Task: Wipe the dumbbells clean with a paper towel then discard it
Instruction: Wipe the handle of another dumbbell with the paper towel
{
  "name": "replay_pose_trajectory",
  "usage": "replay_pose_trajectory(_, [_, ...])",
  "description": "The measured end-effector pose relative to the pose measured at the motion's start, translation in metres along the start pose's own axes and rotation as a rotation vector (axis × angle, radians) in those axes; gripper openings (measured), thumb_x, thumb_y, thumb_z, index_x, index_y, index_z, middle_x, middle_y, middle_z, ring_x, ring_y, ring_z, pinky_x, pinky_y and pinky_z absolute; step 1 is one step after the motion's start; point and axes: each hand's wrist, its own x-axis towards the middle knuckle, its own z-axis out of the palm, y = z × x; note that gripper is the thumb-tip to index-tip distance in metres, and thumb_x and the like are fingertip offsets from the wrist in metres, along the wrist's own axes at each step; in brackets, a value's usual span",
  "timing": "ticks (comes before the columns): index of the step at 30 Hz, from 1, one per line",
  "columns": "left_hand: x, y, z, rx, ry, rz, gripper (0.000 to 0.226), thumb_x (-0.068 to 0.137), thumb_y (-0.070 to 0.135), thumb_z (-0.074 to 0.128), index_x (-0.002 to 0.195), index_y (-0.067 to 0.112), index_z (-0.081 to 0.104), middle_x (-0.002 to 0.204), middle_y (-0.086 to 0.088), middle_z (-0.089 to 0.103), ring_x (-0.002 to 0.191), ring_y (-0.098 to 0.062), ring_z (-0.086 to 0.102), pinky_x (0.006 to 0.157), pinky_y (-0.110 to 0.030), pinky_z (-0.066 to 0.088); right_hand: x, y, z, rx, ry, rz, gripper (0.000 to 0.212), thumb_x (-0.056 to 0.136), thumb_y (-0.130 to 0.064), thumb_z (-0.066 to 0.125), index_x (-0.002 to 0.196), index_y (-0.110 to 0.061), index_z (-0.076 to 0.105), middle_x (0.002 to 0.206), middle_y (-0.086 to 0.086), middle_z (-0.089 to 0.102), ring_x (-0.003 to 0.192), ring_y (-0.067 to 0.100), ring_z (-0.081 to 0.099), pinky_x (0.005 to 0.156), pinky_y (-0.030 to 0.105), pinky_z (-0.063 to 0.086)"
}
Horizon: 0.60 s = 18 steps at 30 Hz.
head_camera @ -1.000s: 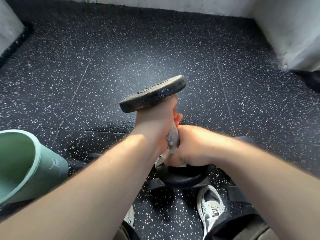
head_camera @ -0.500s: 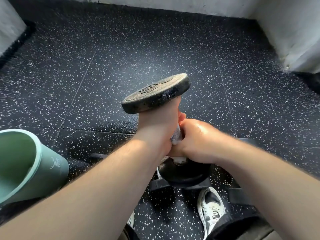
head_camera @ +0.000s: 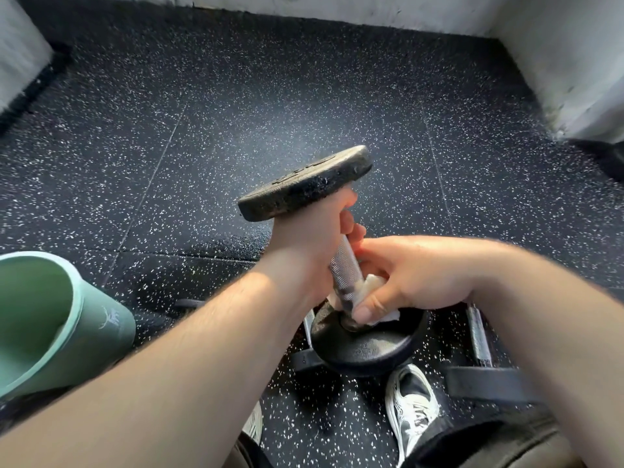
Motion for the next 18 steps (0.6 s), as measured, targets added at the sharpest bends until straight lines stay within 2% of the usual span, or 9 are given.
replay_pose_trajectory(2, [0.001,-0.001,0.001,0.01,-0.011,0.013,0.033,0.09,0.008,0.065,0.061,0.016,0.05,0.041,0.003,0.04,0.04,-0.013,0.044,0.054,-0.026,0.041,-0.003,0.0,-0.002,-0.01,0.031,0.009,0.048,0.078,-0.014,0.085,0.116,-0.028,0.058,0.088,-0.008,0.076,0.083,0.012,0.072,0.08,0.038,0.057])
replay_pose_trajectory(4, [0.002,-0.001,0.001,0.022,0.009,0.027,0.037,0.089,0.007,0.065,0.058,0.016,0.05,0.041,0.003,0.039,0.042,-0.014,0.044,0.055,-0.025,0.043,-0.006,-0.001,-0.006,-0.074,0.101,0.021,0.051,0.082,-0.018,0.081,0.125,-0.031,0.057,0.093,-0.008,0.078,0.089,0.018,0.074,0.086,0.046,0.058])
replay_pose_trajectory(5, [0.002,0.0,0.001,0.029,0.024,0.036,0.037,0.089,0.006,0.065,0.057,0.016,0.05,0.041,0.004,0.039,0.042,-0.014,0.043,0.055,-0.025,0.044,-0.009,-0.001,-0.009,-0.098,0.156,0.035,0.053,0.084,-0.021,0.08,0.13,-0.034,0.056,0.095,-0.009,0.078,0.091,0.017,0.074,0.089,0.045,0.058])
replay_pose_trajectory(7, [0.002,0.0,-0.001,0.046,0.061,0.045,0.033,0.089,0.007,0.065,0.06,0.015,0.052,0.04,0.004,0.04,0.042,-0.013,0.044,0.055,-0.023,0.045,-0.013,-0.001,-0.015,-0.154,0.276,0.076,0.051,0.084,-0.026,0.079,0.129,-0.04,0.057,0.091,-0.019,0.075,0.084,0.002,0.072,0.087,0.032,0.057])
replay_pose_trajectory(9, [0.004,0.0,-0.002,0.068,0.101,0.036,0.028,0.09,0.011,0.066,0.064,0.015,0.055,0.04,0.006,0.042,0.041,-0.011,0.048,0.058,-0.024,0.048,-0.013,-0.004,-0.012,-0.288,0.398,0.122,0.043,0.081,-0.035,0.08,0.119,-0.041,0.06,0.08,-0.029,0.07,0.073,-0.011,0.063,0.072,0.014,0.05])
replay_pose_trajectory(11, [0.005,0.0,-0.002,0.076,0.124,0.021,0.026,0.09,0.014,0.066,0.066,0.016,0.055,0.04,0.007,0.044,0.042,-0.01,0.05,0.062,-0.026,0.049,-0.007,-0.007,-0.004,-0.337,0.454,0.147,0.04,0.079,-0.04,0.08,0.115,-0.039,0.062,0.083,-0.025,0.07,0.076,-0.011,0.061,0.07,0.014,0.048])
replay_pose_trajectory(14, [0.007,-0.001,-0.001,0.068,0.132,0.029,0.032,0.09,0.013,0.066,0.061,0.016,0.052,0.039,0.006,0.043,0.04,-0.011,0.049,0.057,-0.023,0.046,-0.002,-0.013,0.005,-0.335,0.417,0.132,0.04,0.083,-0.033,0.073,0.12,-0.039,0.061,0.092,-0.02,0.068,0.08,-0.011,0.058,0.072,0.015,0.05])
replay_pose_trajectory(18, [0.007,-0.002,-0.001,0.062,0.147,0.034,0.033,0.088,0.014,0.07,0.06,0.016,0.053,0.039,0.005,0.045,0.044,-0.014,0.051,0.06,-0.027,0.046,-0.007,-0.017,0.001,-0.322,0.261,0.144,0.052,0.083,-0.022,0.067,0.128,-0.045,0.054,0.098,-0.014,0.07,0.087,0.005,0.067,0.085,0.033,0.056])
